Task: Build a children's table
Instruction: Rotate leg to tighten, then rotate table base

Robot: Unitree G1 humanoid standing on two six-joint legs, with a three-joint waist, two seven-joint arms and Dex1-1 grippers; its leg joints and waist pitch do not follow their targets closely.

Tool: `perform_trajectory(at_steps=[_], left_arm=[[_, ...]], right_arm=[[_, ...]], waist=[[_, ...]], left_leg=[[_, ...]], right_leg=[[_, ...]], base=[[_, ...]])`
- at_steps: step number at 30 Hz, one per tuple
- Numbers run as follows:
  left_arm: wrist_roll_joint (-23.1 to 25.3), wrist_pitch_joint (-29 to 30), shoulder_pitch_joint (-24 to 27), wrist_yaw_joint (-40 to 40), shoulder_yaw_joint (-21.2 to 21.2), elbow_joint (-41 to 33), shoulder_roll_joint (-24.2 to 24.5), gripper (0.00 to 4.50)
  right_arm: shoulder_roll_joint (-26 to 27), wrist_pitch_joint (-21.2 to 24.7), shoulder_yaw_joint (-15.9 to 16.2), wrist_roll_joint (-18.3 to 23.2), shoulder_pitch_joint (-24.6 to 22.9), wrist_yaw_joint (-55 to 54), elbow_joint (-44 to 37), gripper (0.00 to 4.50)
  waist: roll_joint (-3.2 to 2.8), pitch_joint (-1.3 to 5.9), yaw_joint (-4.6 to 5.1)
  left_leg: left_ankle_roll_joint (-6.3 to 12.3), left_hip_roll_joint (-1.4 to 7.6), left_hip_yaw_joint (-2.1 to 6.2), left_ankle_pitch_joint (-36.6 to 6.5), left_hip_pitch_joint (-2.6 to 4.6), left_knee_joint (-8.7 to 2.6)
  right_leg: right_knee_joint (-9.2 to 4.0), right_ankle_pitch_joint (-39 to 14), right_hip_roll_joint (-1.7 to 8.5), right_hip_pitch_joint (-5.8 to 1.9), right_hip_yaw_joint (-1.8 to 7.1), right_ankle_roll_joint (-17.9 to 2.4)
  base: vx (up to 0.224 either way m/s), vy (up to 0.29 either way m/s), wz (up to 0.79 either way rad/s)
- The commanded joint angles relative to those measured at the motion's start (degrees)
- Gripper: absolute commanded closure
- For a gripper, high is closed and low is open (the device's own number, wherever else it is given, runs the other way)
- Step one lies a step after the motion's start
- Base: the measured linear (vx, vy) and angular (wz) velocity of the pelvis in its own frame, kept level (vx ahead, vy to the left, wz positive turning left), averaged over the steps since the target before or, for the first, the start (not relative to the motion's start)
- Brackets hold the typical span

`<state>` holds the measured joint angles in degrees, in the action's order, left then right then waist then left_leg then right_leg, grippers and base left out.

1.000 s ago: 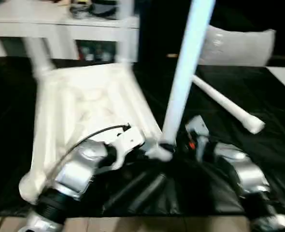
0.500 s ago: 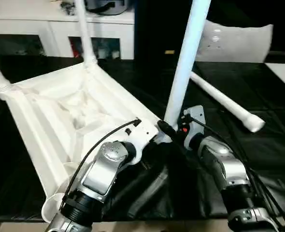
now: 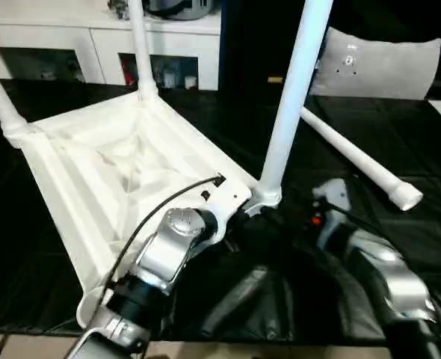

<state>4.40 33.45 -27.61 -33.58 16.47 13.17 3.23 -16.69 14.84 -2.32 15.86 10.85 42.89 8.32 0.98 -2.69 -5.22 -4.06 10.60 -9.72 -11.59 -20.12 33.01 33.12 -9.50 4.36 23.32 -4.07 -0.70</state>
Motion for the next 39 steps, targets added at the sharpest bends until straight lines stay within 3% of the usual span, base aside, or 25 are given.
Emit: perform_trajectory(at_steps=[1,5,10,14,15,16,20,26,28,30,31,34,35,36,39], left_arm=[[-2.4,-2.0,-1.2,0.2,-1.7,-0.9,-1.4,3.68],[-2.8,-4.7,-1.1,1.4,-2.8,-1.8,-1.3,3.39],[-3.8,-0.9,0.8,-0.5,-4.6,-8.4,2.9,3.29],[-3.0,4.8,5.0,-4.4,-6.2,-17.5,12.4,3.29],[-3.2,5.7,5.9,-5.5,-6.5,-19.3,14.4,3.29],[-3.9,6.6,7.0,-7.0,-6.8,-21.2,16.3,3.29],[-7.9,8.8,10.7,-14.0,-8.8,-27.6,24.0,3.29],[-11.8,8.3,14.0,-21.8,-11.1,-31.4,33.3,3.29],[-13.8,8.6,15.6,-25.2,-13.2,-33.4,36.8,3.29],[-14.8,9.2,16.1,-25.9,-14.6,-34.2,37.7,3.29],[-14.9,9.3,16.1,-25.9,-14.8,-34.2,37.9,3.29],[-14.9,9.3,16.3,-25.9,-15.4,-34.4,38.8,3.29],[-15.2,9.1,16.6,-25.9,-16.1,-34.5,40.4,3.29],[-15.4,9.1,16.7,-25.9,-16.4,-34.5,40.9,2.99],[-15.3,8.9,16.7,-25.5,-17.0,-34.1,42.6,2.86]], right_arm=[[-0.7,-0.5,-0.9,1.4,-0.7,1.2,-2.7,0.0],[-0.6,3.2,-1.0,2.7,-1.3,0.3,-4.7,0.0],[-0.9,3.1,1.4,2.1,-2.6,0.9,-7.2,0.0],[-1.3,3.6,5.0,1.6,-2.4,3.6,-8.7,0.0],[-1.5,3.9,5.7,1.8,-2.2,4.4,-9.3,0.0],[-1.7,4.5,6.2,2.4,-2.1,5.4,-10.0,0.0],[-2.6,4.8,7.6,3.5,1.0,9.5,-9.1,0.0],[-3.9,0.0,7.8,1.2,9.2,13.1,1.5,0.0],[-4.4,-5.2,6.6,-2.0,15.4,10.4,11.1,0.0],[-4.8,-6.9,5.7,-3.2,18.1,7.9,14.9,0.0],[-4.9,-7.3,5.5,-3.6,18.7,7.0,15.8,0.0],[-5.1,-8.2,4.8,-4.8,20.4,3.7,18.4,0.0],[-5.1,-11.3,3.3,-6.3,23.0,-1.9,23.4,0.0],[-4.9,-12.2,2.8,-6.2,23.4,-2.7,24.6,0.0],[-3.8,-13.4,3.0,-5.1,22.5,0.2,24.8,0.0]], waist=[[0.67,2.93,-0.27],[0.79,2.77,-0.2],[0.46,2.39,0.07],[-0.11,2.19,0.22],[-0.14,1.96,0.46],[-0.41,1.88,0.7],[-0.79,1.85,0.4],[-0.74,1.67,0.53],[-0.57,2.0,0.51],[-0.61,2.0,0.6],[-0.27,1.87,0.6],[-0.25,1.95,0.28],[0.4,2.17,0.27],[0.08,2.15,0.33],[0.07,1.99,0.15]], left_leg=[[5.19,2.25,0.5,-8.2,-0.51,-3.73],[5.97,2.2,0.49,-7.6,-0.59,-3.65],[5.37,2.34,0.54,-8.6,-0.68,-3.95],[4.08,2.55,0.79,-9.9,-0.43,-4.2],[4.26,2.44,0.83,-9.7,-0.84,-4.37],[4.14,2.36,0.64,-10.2,-0.51,-4.32],[4.05,2.5,0.58,-8.8,-0.2,-4.19],[3.06,2.24,0.38,-9.1,-0.17,-4.2],[2.58,2.22,0.49,-8.5,-0.04,-4.07],[2.12,2.09,0.23,-7.5,0.1,-3.92],[2.18,2.04,0.12,-7.1,-0.06,-3.83],[2.39,2.04,0.04,-6.5,0.09,-3.69],[2.47,2.02,-0.06,-6.1,0.06,-3.59],[2.26,1.88,0.01,-5.7,-0.06,-3.56],[1.71,1.99,-0.04,-8.2,0.03,-3.45]], right_leg=[[-4.09,-16.2,3.76,-3.14,2.42,-9.2],[-4.01,-15.0,3.72,-3.25,2.44,-9.7],[-4.02,-16.0,3.72,-3.13,2.43,-9.5],[-3.85,-18.4,3.79,-3.01,2.45,-9.1],[-3.89,-18.3,3.67,-3.09,2.49,-8.9],[-3.99,-18.4,3.35,-2.73,2.52,-8.8],[-3.28,-14.2,3.26,-2.5,2.68,-11.3],[-3.08,-13.5,3.36,-2.57,2.76,-12.6],[-2.66,-13.5,3.67,-2.55,2.71,-13.5],[-2.66,-12.4,3.43,-2.56,2.74,-13.9],[-2.51,-11.8,3.36,-2.7,2.83,-14.0],[-2.3,-11.3,3.28,-2.6,2.85,-13.9],[-2.3,-11.3,3.27,-2.76,2.84,-13.6],[-2.1,-11.4,3.3,-2.64,2.85,-14.0],[-2.25,-14.1,3.29,-2.52,2.97,-13.2]], base=[[0.0,0.0,0.0],[0.0,0.0,0.0],[0.0,0.0,0.0],[0.0,0.0,0.0],[0.0,0.0,0.0],[0.0,0.0,0.0],[0.0,0.0,0.0],[0.0,0.0,0.0],[0.0,0.0,0.0],[0.0,0.0,0.0],[0.0,0.0,0.0],[0.0,0.0,0.0],[0.0,0.0,0.0],[0.0,0.0,0.0],[0.0,0.0,0.0]])
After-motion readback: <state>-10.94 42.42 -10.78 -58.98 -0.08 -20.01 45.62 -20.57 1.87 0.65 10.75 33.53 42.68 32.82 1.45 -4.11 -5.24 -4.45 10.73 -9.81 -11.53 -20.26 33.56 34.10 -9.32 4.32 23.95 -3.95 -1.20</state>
